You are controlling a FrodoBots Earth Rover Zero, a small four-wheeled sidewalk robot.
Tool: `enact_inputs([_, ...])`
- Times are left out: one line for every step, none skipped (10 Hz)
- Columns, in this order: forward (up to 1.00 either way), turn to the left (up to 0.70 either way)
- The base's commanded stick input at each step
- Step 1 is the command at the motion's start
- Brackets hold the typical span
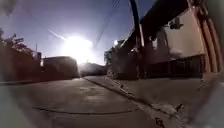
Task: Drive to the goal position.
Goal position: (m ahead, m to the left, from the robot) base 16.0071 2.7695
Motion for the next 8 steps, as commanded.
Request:
enact_inputs([1.00, 0.18])
enact_inputs([1.00, 0.17])
enact_inputs([1.00, 0.10])
enact_inputs([1.00, 0.00])
enact_inputs([1.00, 0.00])
enact_inputs([1.00, 0.00])
enact_inputs([1.00, 0.00])
enact_inputs([1.00, 0.00])
